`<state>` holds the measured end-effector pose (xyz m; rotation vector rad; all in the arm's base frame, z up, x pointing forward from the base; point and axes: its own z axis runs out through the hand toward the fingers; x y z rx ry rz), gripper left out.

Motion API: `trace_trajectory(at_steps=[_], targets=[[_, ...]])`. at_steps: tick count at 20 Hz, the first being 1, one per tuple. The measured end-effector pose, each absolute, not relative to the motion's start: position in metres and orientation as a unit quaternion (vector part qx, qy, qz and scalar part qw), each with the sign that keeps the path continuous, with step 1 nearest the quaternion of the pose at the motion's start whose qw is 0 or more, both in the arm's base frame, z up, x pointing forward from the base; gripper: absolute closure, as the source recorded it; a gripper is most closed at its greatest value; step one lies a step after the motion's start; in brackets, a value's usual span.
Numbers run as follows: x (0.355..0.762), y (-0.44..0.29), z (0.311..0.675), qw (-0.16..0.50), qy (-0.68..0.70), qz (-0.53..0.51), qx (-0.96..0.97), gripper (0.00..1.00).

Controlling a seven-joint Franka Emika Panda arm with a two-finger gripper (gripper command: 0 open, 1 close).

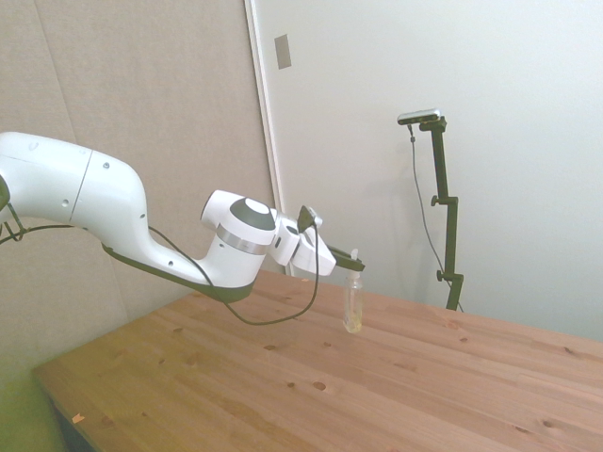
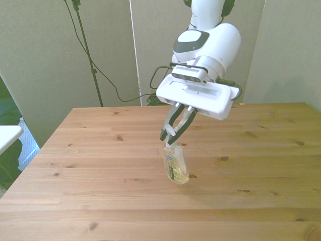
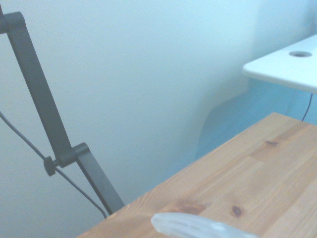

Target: Stand the sanitizer

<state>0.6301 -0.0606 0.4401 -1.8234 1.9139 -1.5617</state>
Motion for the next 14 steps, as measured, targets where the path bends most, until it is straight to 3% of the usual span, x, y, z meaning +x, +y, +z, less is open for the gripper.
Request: trace_trajectory(at_steps=[2,5,6,14], targets=[[0.619,-0.051,0.417,0.033,0.625,-0.512,-0.588,1.00],[0.611,-0.051,0.414,0.035,0.622,-0.519,-0.585,1.00],[0.608,-0.053,0.413,0.034,0.622,-0.517,-0.587,0.00],[0.605,-0.054,0.414,0.044,0.619,-0.513,-0.593,0.00]])
